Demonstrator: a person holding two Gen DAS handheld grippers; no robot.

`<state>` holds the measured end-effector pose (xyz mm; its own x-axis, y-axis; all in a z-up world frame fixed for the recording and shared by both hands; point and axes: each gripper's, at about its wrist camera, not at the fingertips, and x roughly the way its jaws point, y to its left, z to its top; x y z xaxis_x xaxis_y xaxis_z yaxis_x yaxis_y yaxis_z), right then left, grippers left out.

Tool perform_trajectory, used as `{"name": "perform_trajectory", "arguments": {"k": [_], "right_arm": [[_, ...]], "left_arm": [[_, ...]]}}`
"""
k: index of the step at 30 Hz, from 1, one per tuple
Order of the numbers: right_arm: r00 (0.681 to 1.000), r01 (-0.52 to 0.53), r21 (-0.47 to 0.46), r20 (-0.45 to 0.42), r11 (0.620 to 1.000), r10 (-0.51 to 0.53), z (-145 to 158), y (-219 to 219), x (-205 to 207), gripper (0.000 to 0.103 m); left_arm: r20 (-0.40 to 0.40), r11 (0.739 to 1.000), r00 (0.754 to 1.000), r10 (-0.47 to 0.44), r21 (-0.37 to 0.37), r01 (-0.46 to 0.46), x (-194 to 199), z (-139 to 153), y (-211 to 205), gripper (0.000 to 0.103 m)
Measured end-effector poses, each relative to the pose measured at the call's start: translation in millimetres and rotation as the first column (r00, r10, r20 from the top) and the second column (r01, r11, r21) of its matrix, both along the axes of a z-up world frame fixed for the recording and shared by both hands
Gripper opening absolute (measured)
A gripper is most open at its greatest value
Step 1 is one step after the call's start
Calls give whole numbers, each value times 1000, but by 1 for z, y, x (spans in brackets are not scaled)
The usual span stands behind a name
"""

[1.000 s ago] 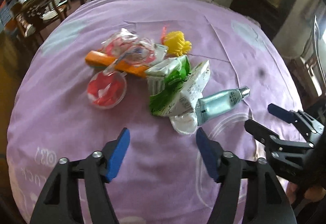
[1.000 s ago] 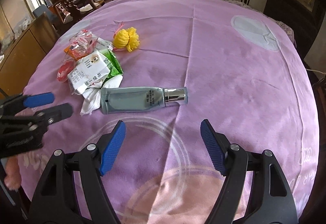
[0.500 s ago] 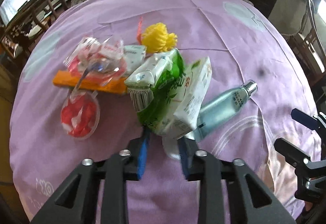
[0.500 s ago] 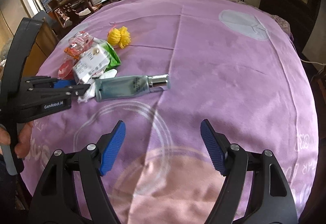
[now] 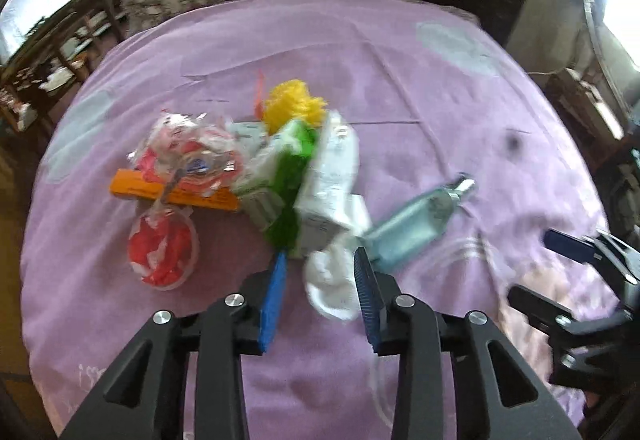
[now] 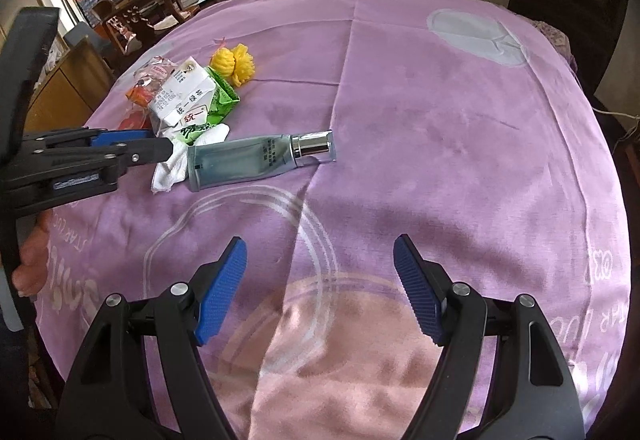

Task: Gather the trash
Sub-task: 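Grasp the green and white milk cartons with the left tool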

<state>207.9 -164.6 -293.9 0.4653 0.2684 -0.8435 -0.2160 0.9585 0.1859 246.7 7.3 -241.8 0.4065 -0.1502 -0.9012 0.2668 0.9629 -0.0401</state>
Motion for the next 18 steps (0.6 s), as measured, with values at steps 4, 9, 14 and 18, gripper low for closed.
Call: {"name": "perform_trajectory", "arguments": {"k": [4,9,14,18], "right_arm": [[1000,-2,7,-3,1000,2,-1,-1,0,74],[1000,-2,4,1,1000,2,0,-4,-1,74],[1000,7,3,2,1000,-7,0,-12,-5,74],[1000,18,7,-13,1000,-18,-3,-15,-5,74]], "left_arm": [[38,998,998,-49,44,48,2,5,-12,34],[17,998,999,-47,46,46,20,0,-24,34],[24,999,999,-28,46,27,35,-4,-29,34],[14,998,1000,-5,56,4,47,-13,-28,27]]}}
